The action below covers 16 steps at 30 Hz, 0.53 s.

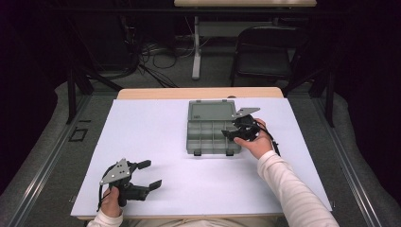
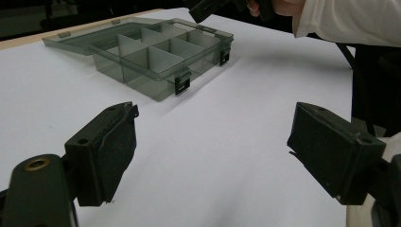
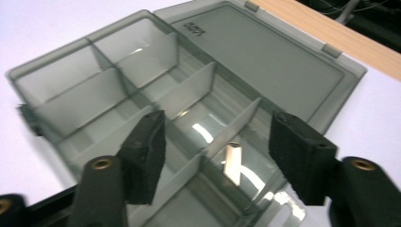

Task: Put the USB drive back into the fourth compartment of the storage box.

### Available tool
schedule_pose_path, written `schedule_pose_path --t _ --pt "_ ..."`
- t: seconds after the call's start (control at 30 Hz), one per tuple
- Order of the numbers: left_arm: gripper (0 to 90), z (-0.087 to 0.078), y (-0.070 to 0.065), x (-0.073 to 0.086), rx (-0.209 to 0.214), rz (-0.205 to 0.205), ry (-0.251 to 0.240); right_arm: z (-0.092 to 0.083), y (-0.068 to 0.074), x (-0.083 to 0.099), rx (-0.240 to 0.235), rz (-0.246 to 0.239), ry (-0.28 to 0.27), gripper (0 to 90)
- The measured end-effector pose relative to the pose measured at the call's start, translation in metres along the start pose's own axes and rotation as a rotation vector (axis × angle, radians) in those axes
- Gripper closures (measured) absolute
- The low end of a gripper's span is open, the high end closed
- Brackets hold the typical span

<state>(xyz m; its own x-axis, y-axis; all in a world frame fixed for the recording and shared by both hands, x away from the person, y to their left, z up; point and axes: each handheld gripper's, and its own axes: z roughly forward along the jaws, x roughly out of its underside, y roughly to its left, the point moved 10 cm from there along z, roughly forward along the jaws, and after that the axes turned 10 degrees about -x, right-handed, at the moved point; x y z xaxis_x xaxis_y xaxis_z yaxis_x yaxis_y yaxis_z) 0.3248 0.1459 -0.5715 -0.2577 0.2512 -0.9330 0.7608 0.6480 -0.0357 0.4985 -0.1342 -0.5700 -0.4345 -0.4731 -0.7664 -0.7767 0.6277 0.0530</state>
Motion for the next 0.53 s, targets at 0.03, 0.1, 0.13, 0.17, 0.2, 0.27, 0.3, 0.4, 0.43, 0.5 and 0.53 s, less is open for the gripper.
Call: schedule_pose_path --t 0.03,0.1,0.13,0.17,0.2,0.27,0.3,0.4,0.43,0.5,0.53 --pt "15.7 0.0 0.0 0.0 0.0 0.001 0.0 -0.001 0.002 0.0 -0.004 -0.001 -0.001 32.6" --pt "15.7 0.0 0.0 0.0 0.0 0.004 0.001 -0.002 0.006 0.0 -0.004 -0.008 -0.011 25.1" --pt "15.7 0.0 0.0 0.0 0.0 0.004 0.001 -0.002 0.008 0.0 -0.008 -0.002 -0.012 23.0" --pt "15.7 0.0 0.0 0.0 0.0 0.004 0.001 -0.003 0.01 0.0 -0.004 0.003 -0.015 20.7" --pt "15.7 0.0 0.0 0.0 0.0 0.004 0.001 -0.004 0.011 0.0 -0.001 0.006 -0.016 17.5" --pt "15.7 0.0 0.0 0.0 0.0 0.002 0.001 -0.005 0.016 0.0 -0.002 0.012 -0.022 14.6" --pt "15.7 0.0 0.0 0.0 0.0 0.002 0.002 -0.006 0.017 0.0 0.002 0.013 -0.026 13.8" --pt "15.7 0.0 0.0 0.0 0.001 0.002 0.002 -0.009 0.023 0.0 0.001 0.018 -0.035 9.2" --pt "15.7 0.0 0.0 0.0 0.004 0.002 -0.001 -0.009 0.024 0.0 0.003 0.017 -0.039 8.1" --pt "15.7 0.0 0.0 0.0 0.001 0.002 0.002 -0.01 0.027 0.001 -0.004 0.009 -0.035 7.3" --pt "15.7 0.0 0.0 0.0 0.0 0.002 0.001 -0.01 0.029 0.001 -0.006 0.012 -0.037 7.1"
